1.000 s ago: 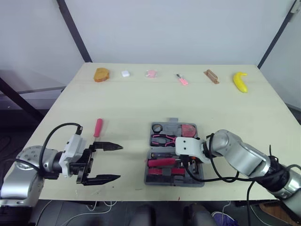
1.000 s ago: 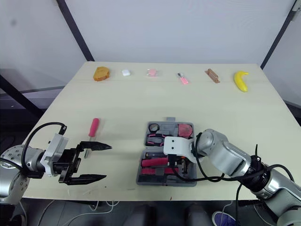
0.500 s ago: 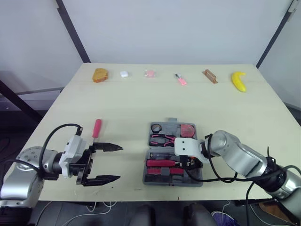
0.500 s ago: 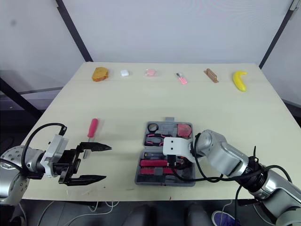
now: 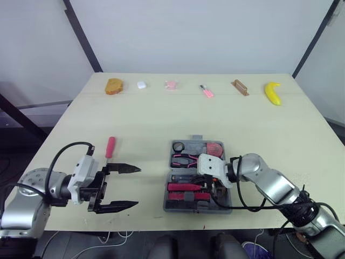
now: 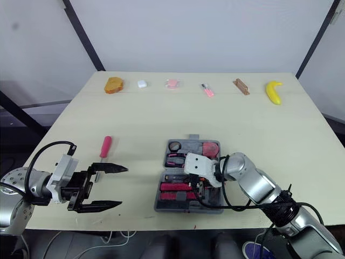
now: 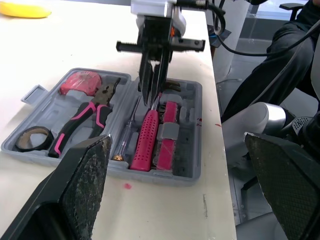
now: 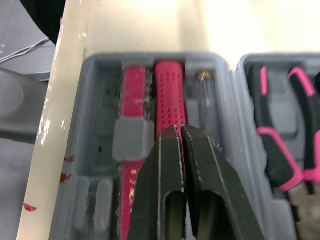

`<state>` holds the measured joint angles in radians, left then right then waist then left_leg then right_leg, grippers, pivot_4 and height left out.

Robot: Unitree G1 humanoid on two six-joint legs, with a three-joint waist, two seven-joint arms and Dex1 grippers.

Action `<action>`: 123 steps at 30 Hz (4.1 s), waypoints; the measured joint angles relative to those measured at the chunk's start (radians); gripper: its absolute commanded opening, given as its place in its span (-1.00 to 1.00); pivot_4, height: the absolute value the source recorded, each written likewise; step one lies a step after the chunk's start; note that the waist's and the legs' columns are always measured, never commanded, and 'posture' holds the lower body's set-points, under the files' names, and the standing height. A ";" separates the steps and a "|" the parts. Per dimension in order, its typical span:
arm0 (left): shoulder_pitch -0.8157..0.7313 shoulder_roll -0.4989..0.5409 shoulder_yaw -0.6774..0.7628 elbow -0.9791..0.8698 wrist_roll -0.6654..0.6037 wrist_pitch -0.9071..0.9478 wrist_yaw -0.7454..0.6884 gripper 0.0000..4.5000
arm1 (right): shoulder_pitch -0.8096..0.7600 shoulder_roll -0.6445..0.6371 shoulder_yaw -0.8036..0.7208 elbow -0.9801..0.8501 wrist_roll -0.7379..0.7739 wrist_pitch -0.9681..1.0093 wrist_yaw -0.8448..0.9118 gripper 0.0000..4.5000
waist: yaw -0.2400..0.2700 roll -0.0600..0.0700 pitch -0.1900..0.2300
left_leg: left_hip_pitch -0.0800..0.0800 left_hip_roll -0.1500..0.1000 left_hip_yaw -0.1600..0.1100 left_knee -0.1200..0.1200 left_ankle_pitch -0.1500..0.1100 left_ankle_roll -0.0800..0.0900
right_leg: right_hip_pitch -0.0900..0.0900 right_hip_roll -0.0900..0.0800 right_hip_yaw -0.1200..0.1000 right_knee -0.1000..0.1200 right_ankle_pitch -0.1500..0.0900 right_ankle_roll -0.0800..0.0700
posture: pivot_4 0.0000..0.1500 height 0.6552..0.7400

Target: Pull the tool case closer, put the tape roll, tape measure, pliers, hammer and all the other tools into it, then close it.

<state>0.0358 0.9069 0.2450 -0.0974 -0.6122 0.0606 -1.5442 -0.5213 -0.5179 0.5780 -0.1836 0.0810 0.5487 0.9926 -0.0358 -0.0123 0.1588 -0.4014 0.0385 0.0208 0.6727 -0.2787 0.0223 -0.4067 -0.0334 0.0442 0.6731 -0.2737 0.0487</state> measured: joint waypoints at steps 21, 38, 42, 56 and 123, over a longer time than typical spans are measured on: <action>0.074 -0.046 0.061 -0.010 -0.019 0.021 0.071 1.00 | 0.177 0.038 -0.247 0.044 0.061 -0.094 -0.069 -0.98 | 0.003 -0.002 -0.001 | 0.002 0.001 0.001 0.002 0.000 0.000 | 0.001 0.000 0.001 0.004 0.000 0.000 | 1.00 1.00; 0.247 -0.343 0.265 0.122 0.051 -0.047 0.530 1.00 | 0.802 0.082 -0.967 0.035 0.306 -0.481 -0.283 -0.43 | 0.018 -0.006 -0.003 | 0.008 0.001 0.002 0.002 0.000 0.000 | 0.005 0.001 0.004 0.004 -0.001 0.000 | 1.00 1.00; 0.265 -0.366 0.308 0.198 0.059 -0.068 0.583 1.00 | 0.888 0.093 -1.063 0.105 0.353 -0.555 -0.262 0.25 | 0.022 -0.007 -0.005 | 0.008 0.000 0.002 0.001 0.000 0.000 | 0.005 0.000 0.004 0.003 -0.001 0.000 | 1.00 1.00; 0.293 -0.373 0.345 0.347 0.079 -0.132 0.621 1.00 | 0.939 0.095 -1.095 0.210 0.401 -0.647 -0.215 0.96 | 0.021 -0.009 -0.008 | 0.008 0.002 0.003 0.001 0.000 0.000 | 0.005 0.000 0.005 0.004 -0.001 -0.001 | 1.00 1.00; -0.102 -0.446 0.029 0.302 0.371 0.162 1.135 -0.82 | 0.598 -0.061 -0.586 -0.187 0.430 -0.452 0.064 1.00 | 0.022 -0.010 -0.009 | 0.006 0.001 -0.002 0.004 0.000 0.000 | 0.008 -0.005 -0.001 0.003 0.000 0.001 | 1.00 1.00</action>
<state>-0.0657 0.4605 0.2738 0.2043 -0.2417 0.2223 -0.4095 0.0764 -0.5785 -0.0079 -0.3708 0.5111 0.0969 1.0567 -0.0140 -0.0222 0.1497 -0.3957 0.0397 0.0187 0.6770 -0.2788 0.0220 -0.3986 -0.0384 0.0432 0.6763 -0.2737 0.0493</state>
